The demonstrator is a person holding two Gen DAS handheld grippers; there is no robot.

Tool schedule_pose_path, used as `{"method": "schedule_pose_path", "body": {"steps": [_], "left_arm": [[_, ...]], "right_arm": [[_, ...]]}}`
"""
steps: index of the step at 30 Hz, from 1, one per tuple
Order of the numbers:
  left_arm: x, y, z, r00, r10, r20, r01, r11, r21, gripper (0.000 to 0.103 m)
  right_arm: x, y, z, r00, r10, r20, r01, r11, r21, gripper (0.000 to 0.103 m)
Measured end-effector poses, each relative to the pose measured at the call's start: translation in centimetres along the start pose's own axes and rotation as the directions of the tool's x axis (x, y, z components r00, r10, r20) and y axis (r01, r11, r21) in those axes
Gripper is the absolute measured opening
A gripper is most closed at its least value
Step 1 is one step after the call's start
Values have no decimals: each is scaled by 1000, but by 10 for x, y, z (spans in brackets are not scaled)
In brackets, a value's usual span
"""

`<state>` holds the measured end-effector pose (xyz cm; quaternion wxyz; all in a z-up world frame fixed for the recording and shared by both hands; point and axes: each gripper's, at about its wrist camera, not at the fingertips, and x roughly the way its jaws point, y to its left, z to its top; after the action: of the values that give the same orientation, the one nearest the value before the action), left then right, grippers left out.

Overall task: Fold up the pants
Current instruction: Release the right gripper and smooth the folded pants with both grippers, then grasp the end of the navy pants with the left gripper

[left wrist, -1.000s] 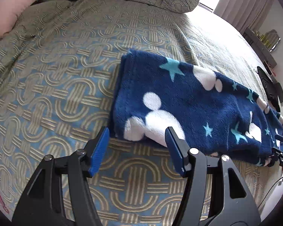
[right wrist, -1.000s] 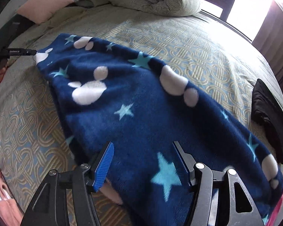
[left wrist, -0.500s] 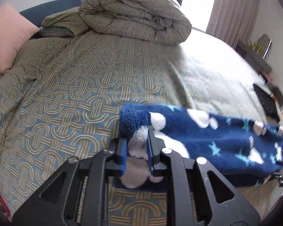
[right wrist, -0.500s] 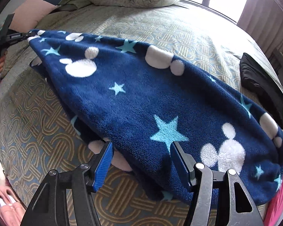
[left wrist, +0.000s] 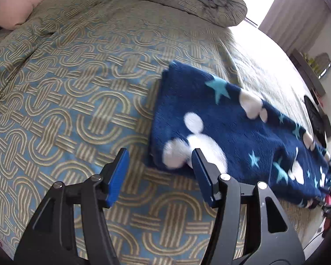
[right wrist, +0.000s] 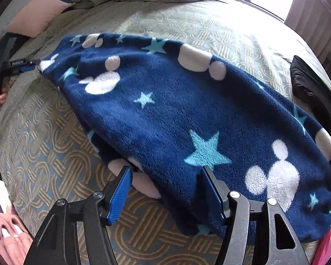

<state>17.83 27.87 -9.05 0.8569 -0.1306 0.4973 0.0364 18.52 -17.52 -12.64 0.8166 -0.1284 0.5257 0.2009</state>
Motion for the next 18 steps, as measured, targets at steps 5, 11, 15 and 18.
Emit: {"method": "schedule_pose_path", "body": {"steps": [5, 11, 15, 18], "left_arm": [[9, -19, -15, 989, -131, -68, 130, 991, -20, 60], [35, -10, 5, 970, -232, -65, 220, 962, -162, 60], [48, 18, 24, 973, -228, -26, 207, 923, -325, 27], [25, 20, 28, 964, -255, 71, 264, 916, -302, 15]], "right_arm": [[-15, 8, 21, 991, 95, 98, -102, 992, 71, 66], [-5, 32, 32, 991, 102, 92, -105, 994, 32, 68], [-1, 37, 31, 991, 103, 90, -108, 993, 44, 68], [1, 34, 32, 991, 101, 92, -108, 991, 73, 68]]}}
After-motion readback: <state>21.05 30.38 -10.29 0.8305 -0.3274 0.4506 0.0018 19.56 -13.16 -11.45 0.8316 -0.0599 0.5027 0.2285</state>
